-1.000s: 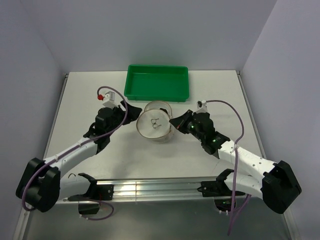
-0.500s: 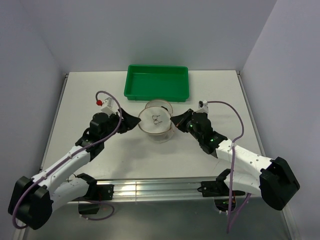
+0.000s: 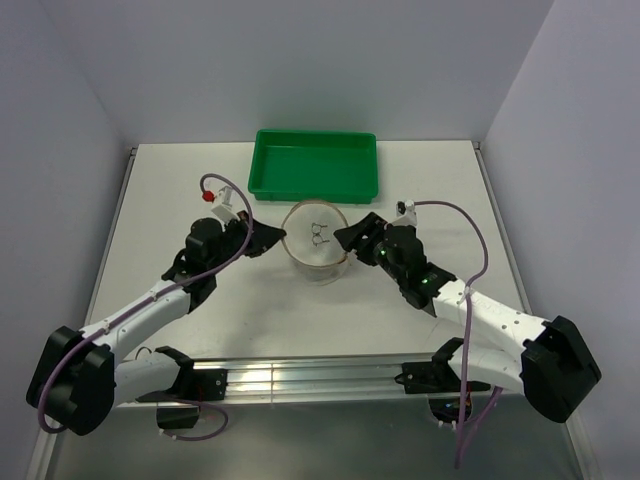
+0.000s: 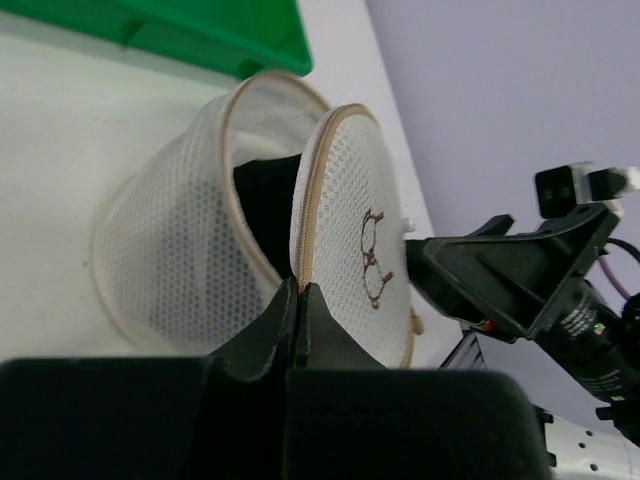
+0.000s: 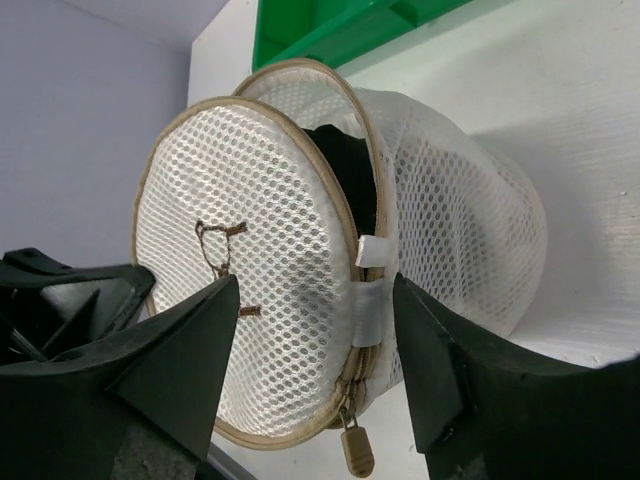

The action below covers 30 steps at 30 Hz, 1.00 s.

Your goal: Place the bra in the laundry bag and zip it closed

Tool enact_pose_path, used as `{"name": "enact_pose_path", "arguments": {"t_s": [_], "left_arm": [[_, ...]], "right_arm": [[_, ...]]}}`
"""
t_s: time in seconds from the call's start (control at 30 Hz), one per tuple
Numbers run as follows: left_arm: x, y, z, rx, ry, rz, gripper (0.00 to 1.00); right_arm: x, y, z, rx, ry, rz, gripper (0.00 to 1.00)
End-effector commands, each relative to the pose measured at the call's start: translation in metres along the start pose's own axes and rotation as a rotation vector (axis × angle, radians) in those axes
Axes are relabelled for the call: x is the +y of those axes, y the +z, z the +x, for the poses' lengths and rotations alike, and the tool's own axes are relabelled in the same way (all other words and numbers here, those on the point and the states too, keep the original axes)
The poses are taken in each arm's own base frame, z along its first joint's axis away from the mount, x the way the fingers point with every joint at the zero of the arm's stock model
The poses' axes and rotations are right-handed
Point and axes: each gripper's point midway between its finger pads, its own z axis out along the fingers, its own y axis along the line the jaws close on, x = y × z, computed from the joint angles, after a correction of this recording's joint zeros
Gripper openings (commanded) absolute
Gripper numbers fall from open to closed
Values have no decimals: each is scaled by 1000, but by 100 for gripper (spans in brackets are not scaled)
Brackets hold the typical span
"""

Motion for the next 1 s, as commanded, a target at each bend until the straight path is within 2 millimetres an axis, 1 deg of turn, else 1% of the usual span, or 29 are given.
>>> {"name": "enact_pose_path", "arguments": {"t_s": [0.0,0.03,0.1,0.13,0.17,0.2,0.23,0.27,0.3,0.33,0.37,0.4,0.47,0.5,0.53,0.57,0.6,0.63,0.67,0.7,0.77,0.8,0.83,0.87,0.9,0.93,0.97], "left_arm": [[-54,-5,-35,-113,56,196,0],[-60,-4,-37,-117,63,224,0],[-64,-2,-38,-117,69,245,0],[-68,-1,-41,-121,74,255,0],[-68,2,-40,-113,81,262,0],[-69,5,-41,-111,91,266,0],[-73,7,-45,-116,101,276,0],[-72,11,-43,-101,108,281,0],[-75,13,-43,-94,118,291,0],[-78,19,-47,-90,137,296,0],[-78,22,-48,-78,140,290,0],[-74,26,-45,-55,134,267,0],[-68,32,-44,-44,129,251,0],[-64,34,-43,-40,121,236,0],[-52,39,-40,-26,105,201,0],[-48,42,-39,-20,96,194,0],[-43,45,-40,-13,85,182,0],[-38,50,-36,5,77,171,0],[-35,52,-35,14,75,167,0],[-33,54,-34,16,77,158,0],[-26,57,-34,21,77,129,0],[-26,57,-35,16,79,123,0],[-26,57,-41,-6,87,109,0],[-19,58,-39,1,86,76,5],[-17,57,-41,-6,88,56,13],[-18,56,-45,-16,100,44,26],[-10,54,-45,-15,97,2,51]], "right_arm": [[13,-10,-9,-28,-24,-48,71],[9,-12,-6,-20,-26,-46,72],[10,-15,-3,-2,-23,-69,72],[5,-16,-2,8,-23,-66,72],[9,-18,2,36,-19,-102,72],[9,-18,0,37,-8,-111,72],[1,-18,-2,42,5,-112,72],[3,-18,-7,39,11,-141,72],[3,-19,-1,90,18,-165,72],[0,-18,-2,105,24,-171,72],[-1,-17,-11,92,30,-186,72],[1,-18,-8,121,29,-210,72],[6,-17,-10,128,23,-238,72],[7,-16,-8,141,22,-246,72],[10,-16,-7,151,22,-258,71],[14,-16,-9,148,22,-279,70],[13,-14,-7,159,26,-279,68],[16,-14,-7,164,25,-294,65],[16,-13,-7,164,26,-298,63],[13,-9,-7,167,34,-289,58],[15,-6,-11,153,42,-299,52],[13,-3,-12,150,44,-290,48],[15,-1,-14,143,43,-292,42],[15,0,-14,140,43,-291,40],[15,1,-14,141,45,-289,36],[12,1,-13,141,52,-283,30],[13,0,-14,134,54,-293,29]]}}
